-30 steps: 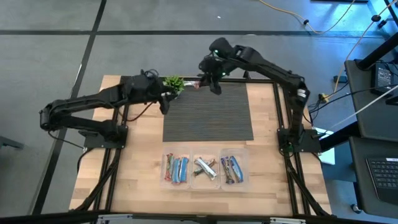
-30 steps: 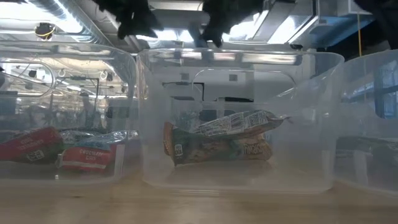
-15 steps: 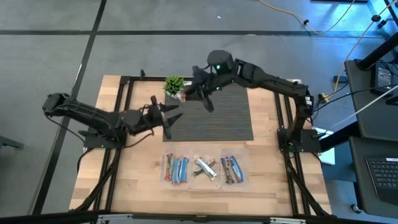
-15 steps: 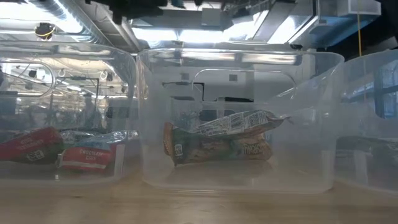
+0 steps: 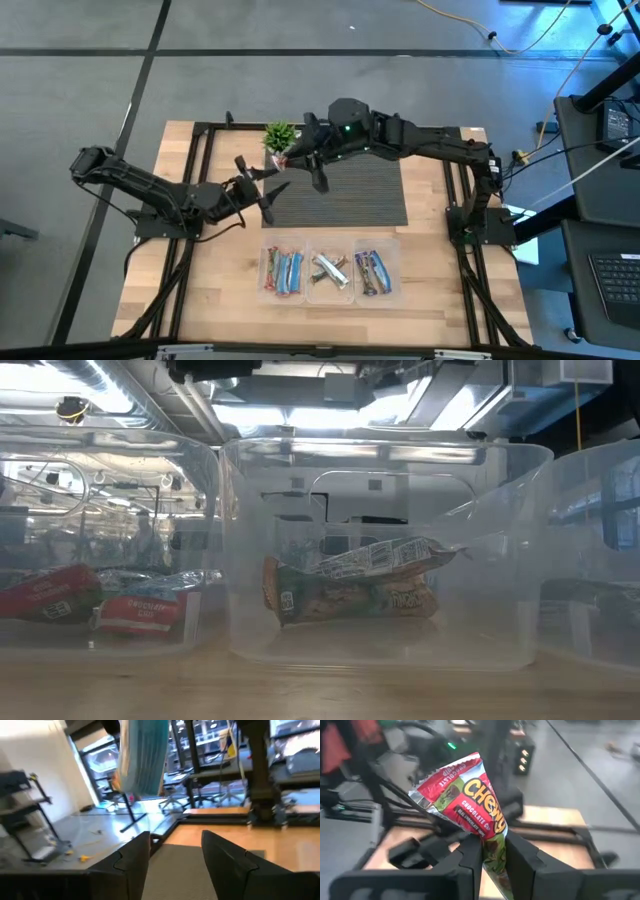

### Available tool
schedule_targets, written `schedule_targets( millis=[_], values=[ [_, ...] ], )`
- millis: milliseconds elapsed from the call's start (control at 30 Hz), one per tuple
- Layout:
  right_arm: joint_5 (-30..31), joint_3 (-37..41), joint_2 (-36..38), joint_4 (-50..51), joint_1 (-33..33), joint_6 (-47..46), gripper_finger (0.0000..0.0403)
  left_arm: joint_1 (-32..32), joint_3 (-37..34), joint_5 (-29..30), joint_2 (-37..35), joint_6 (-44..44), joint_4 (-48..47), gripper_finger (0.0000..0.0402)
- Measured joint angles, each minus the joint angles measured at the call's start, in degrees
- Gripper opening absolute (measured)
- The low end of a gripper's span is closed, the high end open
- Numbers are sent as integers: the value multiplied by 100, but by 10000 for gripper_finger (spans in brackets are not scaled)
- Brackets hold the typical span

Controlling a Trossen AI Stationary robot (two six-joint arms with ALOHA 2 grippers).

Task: Pick and place Granola Bars by type
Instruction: Put the red granola bar into the left transparent bin

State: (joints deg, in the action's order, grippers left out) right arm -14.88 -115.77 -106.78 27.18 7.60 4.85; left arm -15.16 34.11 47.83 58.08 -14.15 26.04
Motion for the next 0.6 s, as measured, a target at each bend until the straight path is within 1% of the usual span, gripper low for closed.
schedule_targets(
  millis=[100,200,300,367,467,600],
  values=[
    [407,0,0,154,0,-8,75,0,0,250,0,-273,108,188],
    [666,0,0,183,2,-56,75,10,0,414,-2,-460,446,213],
    [687,0,0,184,2,-163,75,97,0,404,-2,-551,989,240],
    [687,0,0,183,-4,-163,75,161,0,407,-2,-418,1266,252],
    [687,0,0,148,-4,-165,75,205,0,376,-7,-317,1310,259],
    [685,0,0,3,-4,-176,75,214,0,356,-7,-313,1287,258]
  ],
)
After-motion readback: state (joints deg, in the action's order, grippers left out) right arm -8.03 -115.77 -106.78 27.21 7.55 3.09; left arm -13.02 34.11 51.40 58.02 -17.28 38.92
